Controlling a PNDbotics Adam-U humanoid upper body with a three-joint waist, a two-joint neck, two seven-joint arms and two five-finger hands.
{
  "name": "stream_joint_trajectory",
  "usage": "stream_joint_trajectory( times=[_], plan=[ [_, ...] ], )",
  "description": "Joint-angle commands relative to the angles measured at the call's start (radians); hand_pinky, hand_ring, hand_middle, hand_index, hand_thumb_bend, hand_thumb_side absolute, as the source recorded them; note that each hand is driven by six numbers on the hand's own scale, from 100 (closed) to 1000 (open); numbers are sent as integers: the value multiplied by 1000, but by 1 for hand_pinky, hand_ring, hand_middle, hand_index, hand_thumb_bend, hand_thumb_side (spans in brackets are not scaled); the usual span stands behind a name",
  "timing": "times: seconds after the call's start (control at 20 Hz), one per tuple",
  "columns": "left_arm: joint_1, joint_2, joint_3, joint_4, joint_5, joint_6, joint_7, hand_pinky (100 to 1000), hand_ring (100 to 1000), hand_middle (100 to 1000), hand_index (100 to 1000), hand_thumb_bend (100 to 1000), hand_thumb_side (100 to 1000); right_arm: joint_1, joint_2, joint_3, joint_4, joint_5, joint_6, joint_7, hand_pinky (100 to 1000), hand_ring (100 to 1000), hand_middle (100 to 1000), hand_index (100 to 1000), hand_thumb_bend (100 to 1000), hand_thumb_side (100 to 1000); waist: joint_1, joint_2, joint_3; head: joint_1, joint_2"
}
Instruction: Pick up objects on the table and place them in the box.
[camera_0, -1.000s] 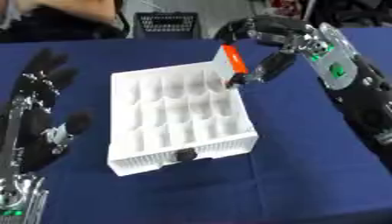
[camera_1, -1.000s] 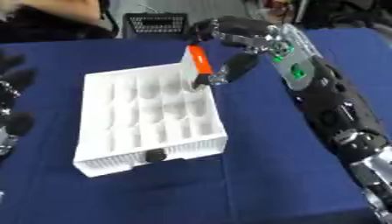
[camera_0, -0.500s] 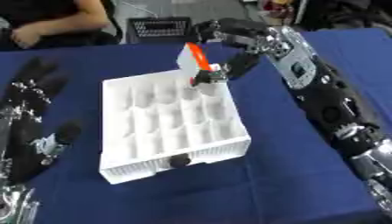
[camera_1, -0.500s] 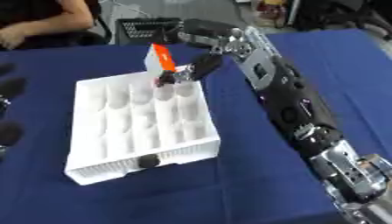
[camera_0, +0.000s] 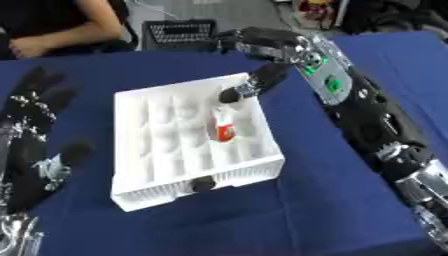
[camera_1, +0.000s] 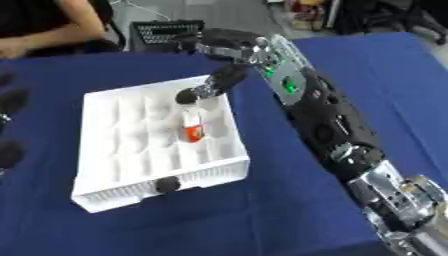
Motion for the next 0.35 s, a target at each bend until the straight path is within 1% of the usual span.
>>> stream_joint_trajectory(
  times=[0.05,0.35],
  plan=[
    [-11,5,4,-17,7,0,-2,905,851,878,1000,1000,589,-14,-11,-5,-22,-11,-236,245,838,907,926,1000,657,867,1,-13,-1,-16,-12],
    [-11,5,3,-16,8,0,-3,906,852,879,1000,1000,590,-12,-13,-7,-27,-17,-232,253,839,907,927,1000,655,872,1,-13,-2,-18,-10]
  ],
)
